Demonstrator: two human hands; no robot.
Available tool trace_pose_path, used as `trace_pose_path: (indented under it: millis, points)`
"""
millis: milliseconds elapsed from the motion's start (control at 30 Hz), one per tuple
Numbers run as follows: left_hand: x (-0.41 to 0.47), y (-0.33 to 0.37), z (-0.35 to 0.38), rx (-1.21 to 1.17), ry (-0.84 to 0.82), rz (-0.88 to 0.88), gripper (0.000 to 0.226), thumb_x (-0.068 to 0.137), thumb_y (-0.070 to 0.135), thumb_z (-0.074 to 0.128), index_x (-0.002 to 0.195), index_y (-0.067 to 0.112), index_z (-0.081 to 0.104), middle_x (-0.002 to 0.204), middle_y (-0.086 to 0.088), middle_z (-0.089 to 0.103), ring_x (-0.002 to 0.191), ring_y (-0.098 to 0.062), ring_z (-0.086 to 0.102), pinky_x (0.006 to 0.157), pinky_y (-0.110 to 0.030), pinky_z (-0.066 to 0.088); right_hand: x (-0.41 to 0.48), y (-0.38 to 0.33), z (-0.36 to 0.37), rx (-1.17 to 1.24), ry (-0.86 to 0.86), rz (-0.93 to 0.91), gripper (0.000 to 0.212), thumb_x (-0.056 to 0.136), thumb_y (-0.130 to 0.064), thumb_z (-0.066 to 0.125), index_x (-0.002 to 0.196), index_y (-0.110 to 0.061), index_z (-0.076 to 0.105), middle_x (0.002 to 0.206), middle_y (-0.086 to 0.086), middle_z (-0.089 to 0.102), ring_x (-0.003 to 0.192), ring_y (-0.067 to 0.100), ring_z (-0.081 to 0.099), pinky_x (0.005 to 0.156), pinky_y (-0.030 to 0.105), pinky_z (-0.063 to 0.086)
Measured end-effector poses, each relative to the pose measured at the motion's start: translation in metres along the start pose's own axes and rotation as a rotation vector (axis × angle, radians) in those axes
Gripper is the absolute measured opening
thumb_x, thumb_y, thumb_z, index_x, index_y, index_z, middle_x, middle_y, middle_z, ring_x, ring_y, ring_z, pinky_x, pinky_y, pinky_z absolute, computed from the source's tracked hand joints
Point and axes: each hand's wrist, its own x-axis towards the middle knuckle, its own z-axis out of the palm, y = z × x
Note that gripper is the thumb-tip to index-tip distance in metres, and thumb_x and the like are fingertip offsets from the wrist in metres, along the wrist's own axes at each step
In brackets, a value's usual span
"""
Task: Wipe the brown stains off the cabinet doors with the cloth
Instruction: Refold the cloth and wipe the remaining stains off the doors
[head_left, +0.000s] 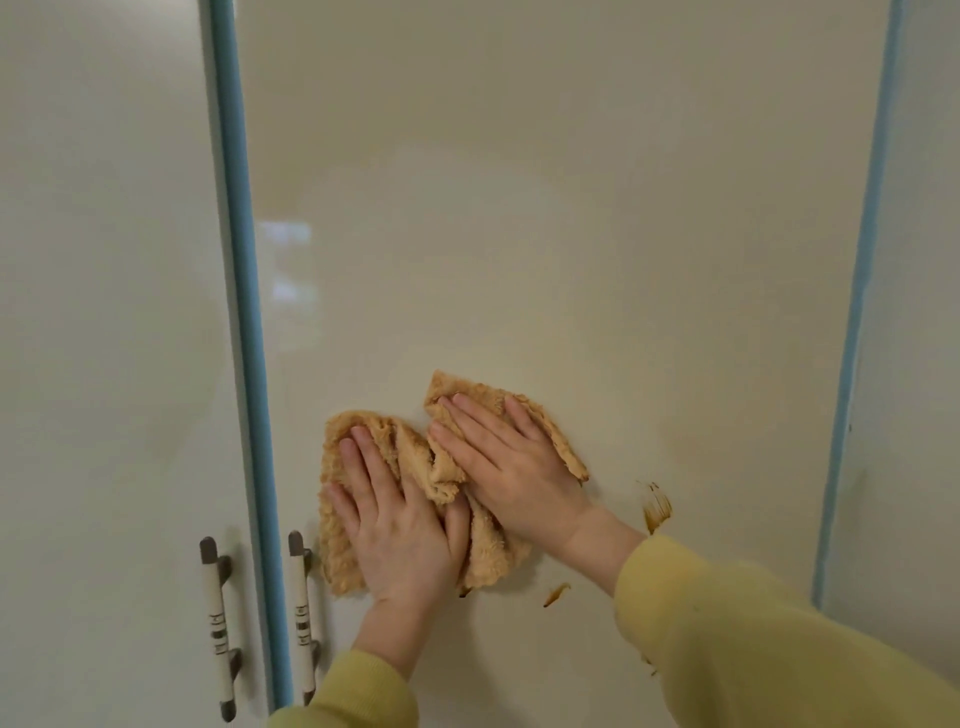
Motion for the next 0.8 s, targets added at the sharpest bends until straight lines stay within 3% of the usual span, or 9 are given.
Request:
trace_pose_path:
  millis: [100, 267, 400, 500, 633, 800]
  points:
    - [-0.002, 0.010, 0.001, 0.006, -0.022, 0.029, 0.074, 0.074, 0.041, 0.035, 0.134, 0.000, 0.021, 0.147, -0.021, 0.012, 0.140, -0.018, -0.017, 0.111, -0.041, -0.006, -0.012, 0.008, -0.005, 0.004, 0.011, 0.025, 0.037, 0.097, -0.020, 0.030, 0.132, -0.012, 0.037, 0.137, 0.005, 0.037, 0.129, 0.018, 0.037, 0.112, 0.039, 0.017]
    - [-0.004, 0.044, 0.012, 0.016, -0.027, 0.103, 0.073, 0.074, 0.039, 0.033, 0.137, 0.004, 0.018, 0.151, -0.004, -0.025, 0.140, -0.018, -0.018, 0.112, -0.039, -0.014, -0.029, 0.028, -0.019, -0.002, 0.016, 0.114, 0.039, 0.099, -0.027, 0.024, 0.132, -0.010, 0.036, 0.137, 0.006, 0.036, 0.129, 0.019, 0.037, 0.111, 0.040, 0.017]
    - [-0.008, 0.080, 0.020, 0.008, -0.024, 0.163, 0.071, 0.072, 0.039, 0.035, 0.133, 0.004, 0.025, 0.149, -0.018, 0.007, 0.140, -0.018, -0.018, 0.111, -0.043, -0.007, -0.053, 0.056, -0.034, -0.025, -0.005, 0.206, 0.043, 0.099, -0.032, 0.022, 0.133, -0.010, 0.035, 0.137, 0.006, 0.036, 0.140, 0.011, 0.020, 0.113, 0.038, 0.014]
    - [-0.011, 0.112, 0.028, 0.000, -0.047, 0.253, 0.063, 0.073, 0.040, 0.036, 0.126, 0.007, 0.032, 0.148, -0.011, 0.013, 0.141, -0.020, -0.017, 0.112, -0.043, -0.008, -0.076, 0.080, -0.047, -0.071, -0.018, 0.281, 0.047, 0.097, -0.038, 0.023, 0.134, -0.011, 0.036, 0.138, 0.006, 0.037, 0.142, 0.006, 0.009, 0.114, 0.037, 0.010]
    - [-0.022, 0.159, 0.044, -0.027, -0.059, 0.323, 0.065, 0.074, 0.042, 0.035, 0.131, 0.012, 0.032, 0.153, -0.010, -0.018, 0.141, -0.021, -0.015, 0.112, -0.042, -0.010, -0.107, 0.109, -0.067, -0.097, -0.022, 0.414, 0.051, 0.096, -0.043, 0.022, 0.134, -0.011, 0.036, 0.138, 0.004, 0.037, 0.142, 0.006, 0.009, 0.114, 0.036, 0.007]
    - [-0.038, 0.209, 0.064, -0.047, -0.063, 0.442, 0.070, 0.075, 0.040, 0.037, 0.138, 0.012, 0.025, 0.151, -0.011, -0.023, 0.141, -0.024, -0.015, 0.113, -0.043, -0.009, -0.149, 0.142, -0.085, -0.093, -0.028, 0.603, 0.054, 0.095, -0.052, 0.018, 0.144, -0.029, 0.019, 0.150, -0.008, 0.018, 0.141, 0.001, 0.003, 0.114, 0.029, 0.003]
